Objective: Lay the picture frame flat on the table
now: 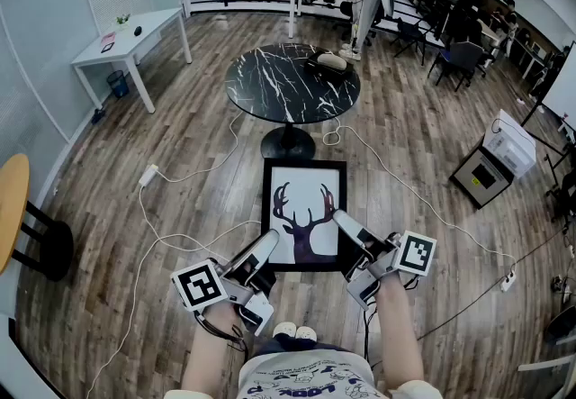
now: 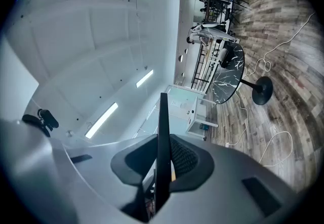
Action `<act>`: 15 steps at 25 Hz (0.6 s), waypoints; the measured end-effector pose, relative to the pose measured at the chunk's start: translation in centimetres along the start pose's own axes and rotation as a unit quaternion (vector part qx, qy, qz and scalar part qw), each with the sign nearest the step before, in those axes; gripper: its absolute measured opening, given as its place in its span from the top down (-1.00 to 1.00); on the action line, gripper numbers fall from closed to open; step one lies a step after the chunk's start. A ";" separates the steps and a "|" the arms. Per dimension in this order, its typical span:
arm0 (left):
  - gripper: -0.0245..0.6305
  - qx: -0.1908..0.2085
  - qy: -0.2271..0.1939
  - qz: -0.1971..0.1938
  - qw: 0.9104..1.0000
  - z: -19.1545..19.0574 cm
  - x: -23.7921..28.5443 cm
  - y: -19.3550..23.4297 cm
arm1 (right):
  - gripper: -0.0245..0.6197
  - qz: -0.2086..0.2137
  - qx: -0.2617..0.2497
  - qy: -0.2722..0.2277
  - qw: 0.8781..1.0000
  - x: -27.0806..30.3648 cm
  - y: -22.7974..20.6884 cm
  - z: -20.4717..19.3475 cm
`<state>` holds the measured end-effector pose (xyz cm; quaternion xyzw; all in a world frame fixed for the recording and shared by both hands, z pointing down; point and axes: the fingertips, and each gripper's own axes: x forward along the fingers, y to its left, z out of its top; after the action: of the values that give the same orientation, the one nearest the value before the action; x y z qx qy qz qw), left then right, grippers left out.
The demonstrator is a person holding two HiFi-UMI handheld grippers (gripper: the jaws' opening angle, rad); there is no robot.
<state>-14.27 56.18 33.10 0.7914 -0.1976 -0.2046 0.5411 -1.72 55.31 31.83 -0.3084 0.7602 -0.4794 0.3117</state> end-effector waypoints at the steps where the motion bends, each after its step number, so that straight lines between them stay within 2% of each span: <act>1: 0.69 0.000 0.000 -0.001 1.000 0.0 0.0 0.0 | 0.66 0.000 0.000 0.000 1.000 0.0 0.0 0.0; 15: 0.69 0.000 -0.002 0.002 1.000 0.3 0.3 1.1 | 0.66 0.000 0.002 0.003 1.000 0.5 -1.3 0.1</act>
<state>-14.30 55.47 34.03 0.7903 -0.2004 -0.2052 0.5415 -1.74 54.46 32.89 -0.3068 0.7601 -0.4817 0.3099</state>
